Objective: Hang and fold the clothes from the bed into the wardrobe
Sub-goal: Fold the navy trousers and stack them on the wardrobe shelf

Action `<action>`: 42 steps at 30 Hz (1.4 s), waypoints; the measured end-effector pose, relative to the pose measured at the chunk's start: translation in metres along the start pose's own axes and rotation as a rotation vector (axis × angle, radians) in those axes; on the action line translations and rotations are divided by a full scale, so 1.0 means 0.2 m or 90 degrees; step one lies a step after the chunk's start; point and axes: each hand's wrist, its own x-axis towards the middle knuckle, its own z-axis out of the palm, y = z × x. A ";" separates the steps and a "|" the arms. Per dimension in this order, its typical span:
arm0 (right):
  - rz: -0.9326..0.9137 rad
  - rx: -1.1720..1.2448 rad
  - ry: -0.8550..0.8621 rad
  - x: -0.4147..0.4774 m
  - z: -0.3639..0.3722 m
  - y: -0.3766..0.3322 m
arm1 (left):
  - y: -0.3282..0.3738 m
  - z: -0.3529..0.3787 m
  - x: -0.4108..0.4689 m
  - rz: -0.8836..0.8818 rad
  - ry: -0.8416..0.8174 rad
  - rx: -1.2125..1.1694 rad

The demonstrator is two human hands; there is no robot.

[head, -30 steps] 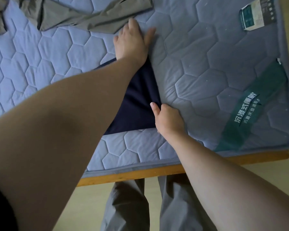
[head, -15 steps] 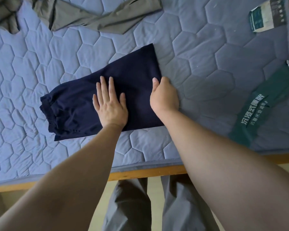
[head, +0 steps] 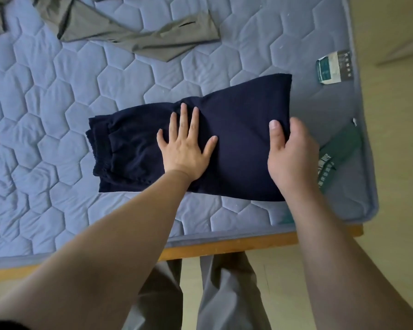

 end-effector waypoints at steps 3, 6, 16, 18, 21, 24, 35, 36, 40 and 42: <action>-0.048 0.031 -0.038 -0.06 0.02 -0.16 | -0.01 -0.07 0.07 -0.013 -0.057 -0.030; -0.078 0.091 -0.092 -0.16 0.06 -0.38 | -0.10 -0.17 0.14 -0.038 -0.110 -0.255; -0.189 0.060 -0.295 -0.65 0.67 -0.92 | -0.85 -0.70 -0.08 -0.158 -0.474 -1.118; -0.191 0.053 -0.310 -0.68 0.82 -0.98 | -0.94 -0.71 -0.09 -0.191 -0.441 -1.044; -0.206 0.062 -0.339 -0.73 1.02 -1.00 | -1.07 -0.63 -0.04 -0.334 -0.332 -0.952; -0.237 0.013 -0.379 -0.81 1.15 -0.94 | -1.16 -0.52 -0.01 -0.415 -0.214 -0.933; 0.100 0.095 -0.387 -0.92 1.21 -0.73 | -1.24 -0.34 -0.01 -0.433 -0.234 -0.758; 0.122 0.109 -0.381 -0.92 1.21 -0.73 | -1.26 -0.33 -0.02 -0.411 -0.274 -0.776; 0.202 0.173 -0.369 -0.90 1.17 -0.74 | -1.28 -0.34 -0.07 -0.378 -0.369 -0.876; 0.236 0.172 -0.384 -0.91 1.09 -0.77 | -1.23 -0.38 -0.13 -0.383 -0.308 -0.883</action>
